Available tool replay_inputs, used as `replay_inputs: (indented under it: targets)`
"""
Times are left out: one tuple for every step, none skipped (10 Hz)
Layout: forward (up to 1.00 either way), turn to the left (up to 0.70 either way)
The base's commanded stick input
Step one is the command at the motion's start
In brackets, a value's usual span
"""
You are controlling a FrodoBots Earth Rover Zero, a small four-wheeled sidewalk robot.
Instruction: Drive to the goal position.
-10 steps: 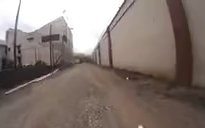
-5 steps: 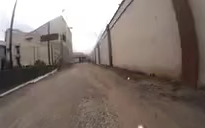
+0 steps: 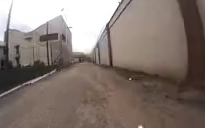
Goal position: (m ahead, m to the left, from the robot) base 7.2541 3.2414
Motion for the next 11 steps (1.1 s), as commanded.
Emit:
replay_inputs:
  targets:
    - [0.30,0.00]
    - [0.30,0.00]
    - [0.30,0.00]
    - [0.30,0.00]
    - [0.30,0.00]
    - [0.30,0.00]
    - [0.30,0.00]
    - [0.30,0.00]
    - [0.30,0.00]
    - [0.30,0.00]
    - [0.30,0.00]
